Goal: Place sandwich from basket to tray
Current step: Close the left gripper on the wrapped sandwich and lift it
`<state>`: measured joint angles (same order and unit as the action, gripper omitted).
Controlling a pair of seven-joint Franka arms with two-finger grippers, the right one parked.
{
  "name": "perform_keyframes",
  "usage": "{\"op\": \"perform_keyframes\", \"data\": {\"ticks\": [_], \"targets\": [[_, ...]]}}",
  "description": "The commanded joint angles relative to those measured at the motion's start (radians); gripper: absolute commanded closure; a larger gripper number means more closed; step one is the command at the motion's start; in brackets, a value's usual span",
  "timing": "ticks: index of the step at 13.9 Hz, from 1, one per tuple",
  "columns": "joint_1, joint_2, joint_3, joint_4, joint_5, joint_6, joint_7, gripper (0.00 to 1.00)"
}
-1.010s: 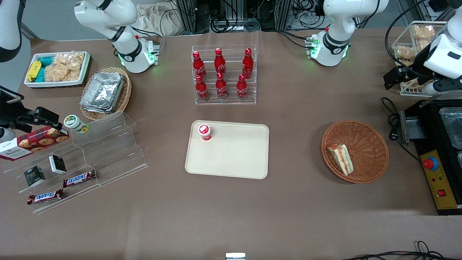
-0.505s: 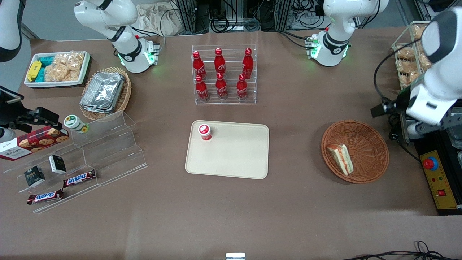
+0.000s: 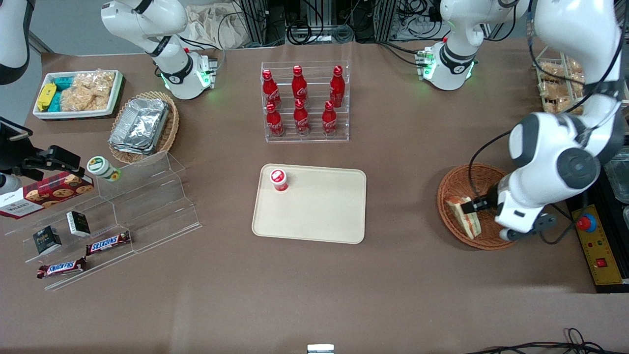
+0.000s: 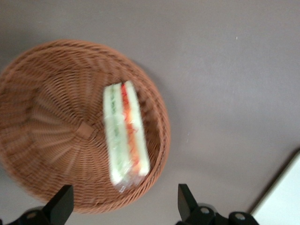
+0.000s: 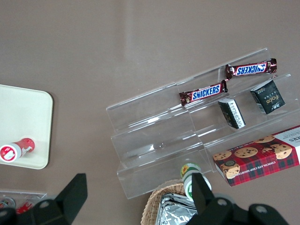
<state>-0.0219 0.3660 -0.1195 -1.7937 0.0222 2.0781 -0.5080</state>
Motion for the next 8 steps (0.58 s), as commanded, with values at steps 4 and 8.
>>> {"op": "perform_keyframes", "data": {"ticks": [4, 8], "targets": [[-0.021, 0.105, 0.004, -0.021, 0.142, 0.051, -0.064, 0.0], [-0.02, 0.126, 0.006, -0.053, 0.176, 0.092, -0.082, 0.05]]}}
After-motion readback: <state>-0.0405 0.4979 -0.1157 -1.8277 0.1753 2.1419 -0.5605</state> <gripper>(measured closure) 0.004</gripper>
